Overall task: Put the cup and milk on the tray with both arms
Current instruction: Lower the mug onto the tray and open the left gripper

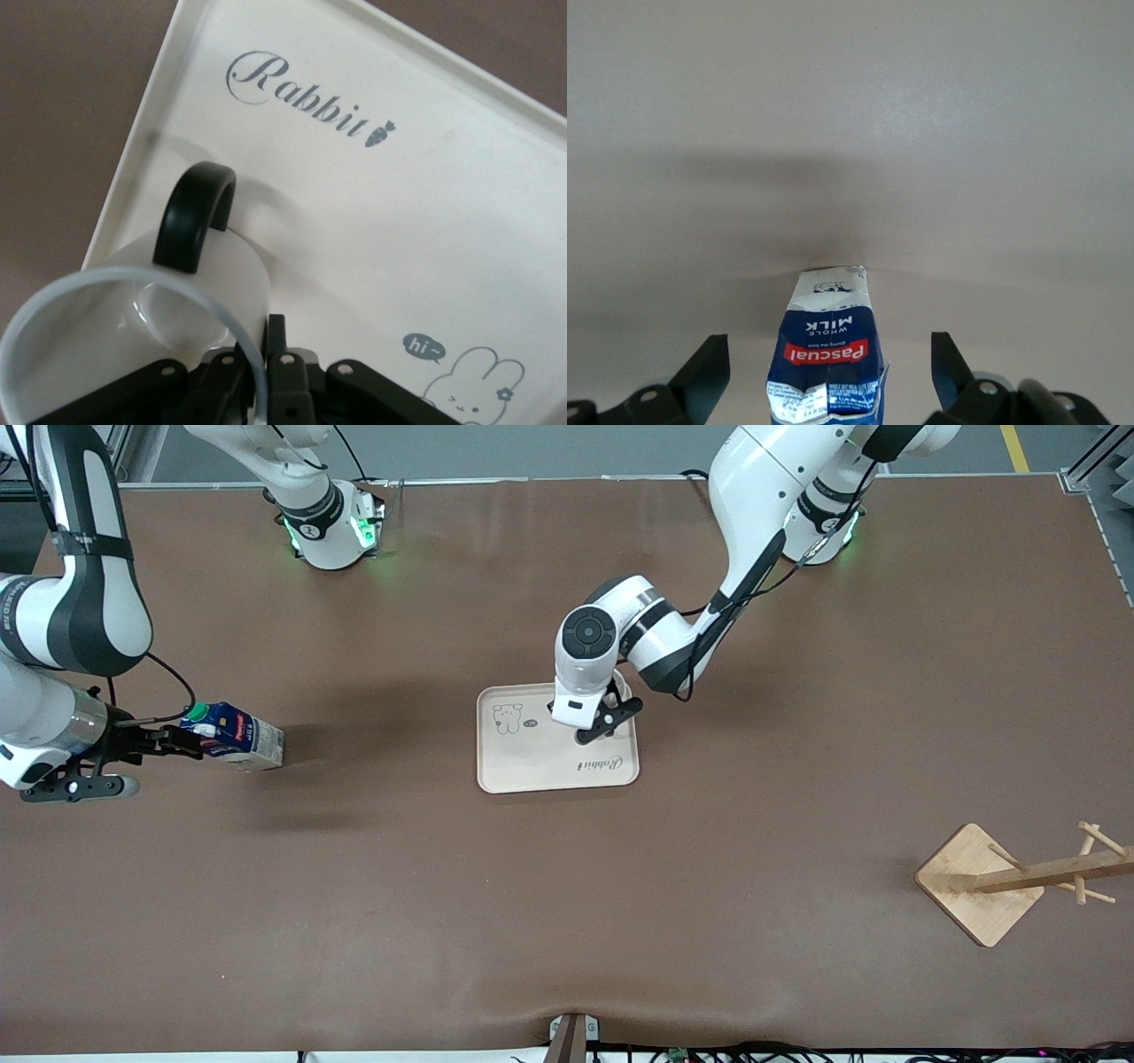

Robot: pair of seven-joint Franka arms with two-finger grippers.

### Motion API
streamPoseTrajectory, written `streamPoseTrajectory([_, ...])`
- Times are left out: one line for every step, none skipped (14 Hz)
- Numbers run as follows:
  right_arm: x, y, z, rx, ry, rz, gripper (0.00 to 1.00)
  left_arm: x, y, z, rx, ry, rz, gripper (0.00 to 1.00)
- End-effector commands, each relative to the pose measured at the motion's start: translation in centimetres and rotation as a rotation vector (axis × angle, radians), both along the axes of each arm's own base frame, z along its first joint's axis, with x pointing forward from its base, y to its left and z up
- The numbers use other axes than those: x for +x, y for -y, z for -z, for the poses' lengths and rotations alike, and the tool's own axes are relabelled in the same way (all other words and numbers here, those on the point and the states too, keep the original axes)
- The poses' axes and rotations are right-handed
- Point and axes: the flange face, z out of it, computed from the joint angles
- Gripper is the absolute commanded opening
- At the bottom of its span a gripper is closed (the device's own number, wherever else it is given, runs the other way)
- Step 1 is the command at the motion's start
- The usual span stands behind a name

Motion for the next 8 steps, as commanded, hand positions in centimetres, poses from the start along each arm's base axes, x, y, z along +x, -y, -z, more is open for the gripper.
streamPoseTrajectory([-0.3, 0.8, 1.2, -0.013, -0.017, -0.011, 1.00, 0.5, -0.6, 1.1, 0.010, 0.023, 0.008, 0.58])
streamPoseTrajectory([-0.3, 0.8, 1.4, -0.011, -0.020, -0.009, 1.00, 0.9, -0.8, 0.8, 0.007, 0.028, 0.002, 1.00])
streamPoseTrajectory([-0.5, 0.7, 1.7, -0.010, -0.027, -0.009, 1.00, 1.3, -0.8, 0.3, 0.006, 0.042, 0.002, 1.00])
streamPoseTrajectory([-0.8, 0.7, 2.2, -0.008, -0.040, -0.006, 1.00, 2.3, -0.8, -0.9, 0.013, 0.077, 0.009, 1.00])
streamPoseTrajectory([-1.3, 0.7, 2.9, -0.005, -0.053, -0.004, 1.00, 3.2, -1.1, -2.6, 0.022, 0.108, 0.019, 1.00])
streamPoseTrajectory([-1.5, 0.6, 3.2, -0.001, -0.065, 0.001, 1.00, 4.9, -2.0, -5.1, 0.026, 0.132, 0.009, 1.00])
streamPoseTrajectory([-1.9, 0.6, 3.6, 0.005, -0.079, 0.007, 1.00, 6.9, -3.4, -7.6, 0.030, 0.146, 0.015, 1.00])
streamPoseTrajectory([-2.4, 0.4, 4.3, 0.012, -0.089, 0.010, 1.00, 8.7, -5.0, -10.7, 0.040, 0.154, 0.051, 1.00])
